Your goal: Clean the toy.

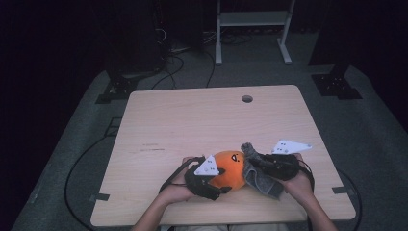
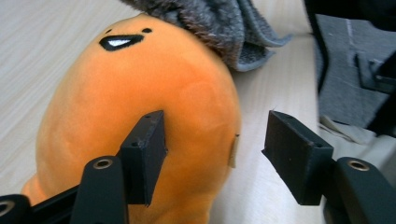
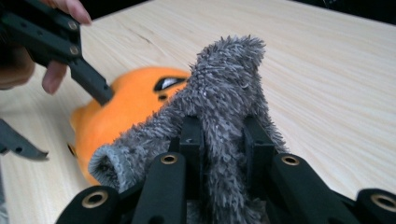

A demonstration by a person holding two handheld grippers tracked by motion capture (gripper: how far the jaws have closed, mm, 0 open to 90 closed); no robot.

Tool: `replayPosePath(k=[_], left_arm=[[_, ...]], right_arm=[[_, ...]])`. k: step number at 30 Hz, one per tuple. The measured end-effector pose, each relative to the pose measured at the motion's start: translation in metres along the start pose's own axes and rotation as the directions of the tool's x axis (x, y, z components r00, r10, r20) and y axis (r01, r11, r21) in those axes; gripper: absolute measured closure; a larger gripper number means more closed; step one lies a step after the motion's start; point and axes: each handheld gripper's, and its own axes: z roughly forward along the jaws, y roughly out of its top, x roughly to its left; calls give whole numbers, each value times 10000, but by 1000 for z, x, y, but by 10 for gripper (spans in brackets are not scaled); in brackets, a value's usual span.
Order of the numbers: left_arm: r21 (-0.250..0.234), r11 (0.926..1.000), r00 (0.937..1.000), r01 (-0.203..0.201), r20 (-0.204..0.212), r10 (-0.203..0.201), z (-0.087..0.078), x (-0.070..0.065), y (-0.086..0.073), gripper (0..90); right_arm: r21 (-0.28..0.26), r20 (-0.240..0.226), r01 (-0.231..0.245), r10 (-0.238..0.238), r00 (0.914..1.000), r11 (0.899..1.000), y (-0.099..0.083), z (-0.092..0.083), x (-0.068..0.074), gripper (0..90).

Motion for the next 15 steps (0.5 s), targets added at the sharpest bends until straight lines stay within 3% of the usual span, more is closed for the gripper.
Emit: replayPosePath(k=[4, 5, 9, 12, 15], left_arm=[[-156, 9998, 9992, -137, -368, 131, -8, 7, 11, 331], [-80, 9997, 9975, -224, -678, 218, -7, 11, 15, 294], [-70, 9998, 9952, -175, -960, 167, -2, 25, 27, 233], [289, 9992, 9950, -271, -955, 298, 6, 30, 35, 204], [1431, 9894, 9975, -234, -627, 326, 20, 34, 37, 181]], right_arm=[[334, -355, 34, -22, 9994, 9994, -5, 6, 0, 734], [374, -399, -7, 22, 9992, 9993, -6, 7, -1, 734], [407, -592, 36, -12, 9982, 9992, -11, 4, -4, 734], [393, -685, -9, 36, 9976, 9992, -14, 2, -5, 733], [446, -670, -48, 78, 9977, 9990, -16, 1, -7, 732]])
